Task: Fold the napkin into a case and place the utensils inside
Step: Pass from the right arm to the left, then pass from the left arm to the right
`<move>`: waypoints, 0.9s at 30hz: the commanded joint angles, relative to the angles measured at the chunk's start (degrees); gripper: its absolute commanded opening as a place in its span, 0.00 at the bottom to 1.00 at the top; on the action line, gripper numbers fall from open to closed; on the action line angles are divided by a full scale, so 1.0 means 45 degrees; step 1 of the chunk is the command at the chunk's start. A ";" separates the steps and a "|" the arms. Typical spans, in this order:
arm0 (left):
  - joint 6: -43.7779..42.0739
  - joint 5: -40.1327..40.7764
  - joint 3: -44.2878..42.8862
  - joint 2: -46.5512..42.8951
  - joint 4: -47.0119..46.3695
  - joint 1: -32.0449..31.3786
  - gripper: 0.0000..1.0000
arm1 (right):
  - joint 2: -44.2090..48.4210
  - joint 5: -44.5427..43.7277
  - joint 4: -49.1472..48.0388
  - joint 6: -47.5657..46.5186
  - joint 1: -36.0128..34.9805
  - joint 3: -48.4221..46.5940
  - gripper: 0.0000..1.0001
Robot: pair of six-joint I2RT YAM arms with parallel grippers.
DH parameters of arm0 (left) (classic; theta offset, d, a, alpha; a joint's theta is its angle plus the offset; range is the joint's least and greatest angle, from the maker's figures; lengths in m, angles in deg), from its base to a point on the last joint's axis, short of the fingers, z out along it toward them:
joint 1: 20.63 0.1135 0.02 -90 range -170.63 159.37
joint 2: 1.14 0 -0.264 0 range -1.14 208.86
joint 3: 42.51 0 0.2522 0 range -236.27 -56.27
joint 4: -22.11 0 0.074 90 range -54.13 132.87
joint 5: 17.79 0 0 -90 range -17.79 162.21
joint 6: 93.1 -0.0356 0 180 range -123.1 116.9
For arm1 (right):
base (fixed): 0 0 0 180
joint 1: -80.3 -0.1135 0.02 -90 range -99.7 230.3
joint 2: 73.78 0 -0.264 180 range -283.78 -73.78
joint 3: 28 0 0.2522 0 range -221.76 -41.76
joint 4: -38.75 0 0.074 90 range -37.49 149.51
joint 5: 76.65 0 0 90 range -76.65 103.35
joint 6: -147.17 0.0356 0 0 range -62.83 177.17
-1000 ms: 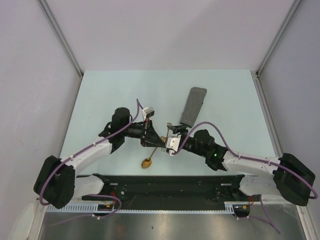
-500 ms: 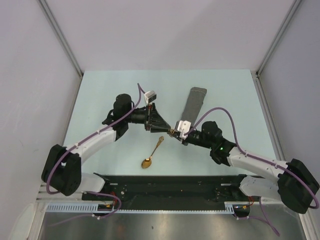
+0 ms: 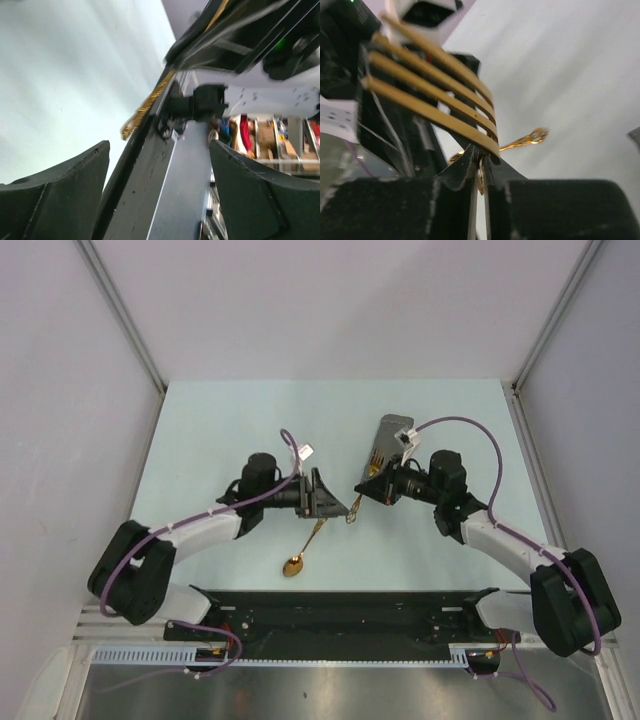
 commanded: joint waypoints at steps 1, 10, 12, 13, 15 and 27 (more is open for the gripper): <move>0.1111 -0.0078 0.0606 0.0850 -0.4453 -0.0790 0.85 | -0.0504 0.1590 -0.1077 0.3563 0.0182 -0.0605 0.14; 0.2383 -0.0762 0.0411 0.2257 -0.6432 -0.1025 0.21 | -0.0778 0.1786 -0.1585 0.4658 0.0689 -0.0586 0.24; 0.2696 -0.0840 0.0547 0.2491 -0.6744 -0.1044 0.00 | -0.0778 0.1864 -0.1390 0.4561 0.0923 -0.0877 0.24; 0.2736 -0.0821 0.0587 0.2473 -0.6823 -0.1025 0.00 | -0.0797 0.1825 -0.1080 0.4057 0.0982 -0.1053 0.28; 0.2892 -0.0821 0.0723 0.2434 -0.6960 -0.1025 0.00 | -0.0545 0.1087 0.0791 0.2964 0.1312 -0.1502 0.47; 0.3008 -0.1485 0.0841 0.2297 -0.6744 -0.1025 0.00 | -0.1050 0.1315 0.2577 -0.0185 0.2643 -0.2988 0.38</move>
